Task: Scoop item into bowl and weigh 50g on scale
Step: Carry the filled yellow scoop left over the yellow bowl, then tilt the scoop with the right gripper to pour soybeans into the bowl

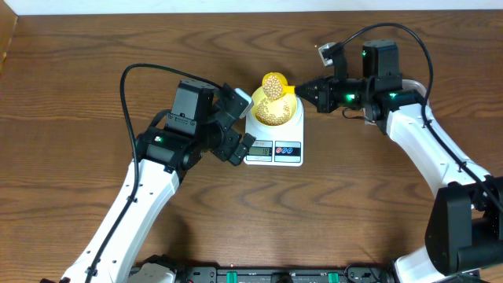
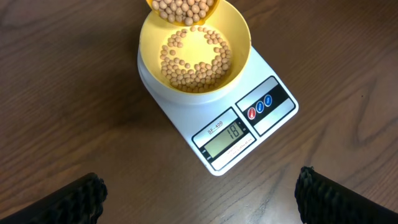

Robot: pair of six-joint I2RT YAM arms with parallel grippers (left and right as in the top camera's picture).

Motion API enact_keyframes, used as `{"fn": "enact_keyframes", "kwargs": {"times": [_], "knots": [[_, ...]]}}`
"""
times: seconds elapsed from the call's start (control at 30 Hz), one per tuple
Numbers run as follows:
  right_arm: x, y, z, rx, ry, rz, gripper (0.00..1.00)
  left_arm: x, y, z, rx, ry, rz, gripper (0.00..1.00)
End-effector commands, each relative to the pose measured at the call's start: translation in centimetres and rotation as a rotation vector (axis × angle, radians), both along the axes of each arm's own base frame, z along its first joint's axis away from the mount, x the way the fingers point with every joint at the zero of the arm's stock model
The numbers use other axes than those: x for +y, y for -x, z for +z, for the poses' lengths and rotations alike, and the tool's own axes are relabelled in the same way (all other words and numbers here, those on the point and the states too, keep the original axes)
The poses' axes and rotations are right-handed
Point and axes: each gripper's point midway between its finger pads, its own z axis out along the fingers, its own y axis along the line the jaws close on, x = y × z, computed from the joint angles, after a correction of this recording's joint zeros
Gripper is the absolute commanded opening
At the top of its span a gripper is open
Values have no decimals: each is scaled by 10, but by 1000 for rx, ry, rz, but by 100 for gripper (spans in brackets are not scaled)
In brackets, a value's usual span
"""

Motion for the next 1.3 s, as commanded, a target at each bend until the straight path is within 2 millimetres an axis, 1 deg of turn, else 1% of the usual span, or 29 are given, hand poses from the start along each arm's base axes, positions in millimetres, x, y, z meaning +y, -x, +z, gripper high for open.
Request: {"fn": "enact_keyframes", "kwargs": {"times": [0.0,0.2,0.4,1.27], "knots": [[2,0,-4,-95,51,52,1,0,2,1,0,9,-5,99],[2,2,-6,-238,116,140,1,0,2,1,0,9,-5,99],[2,2,-6,-323,149,188,1,0,2,1,0,9,-5,99],[2,2,-5,-338,154,195,1,0,2,1,0,9,-5,99]]}}
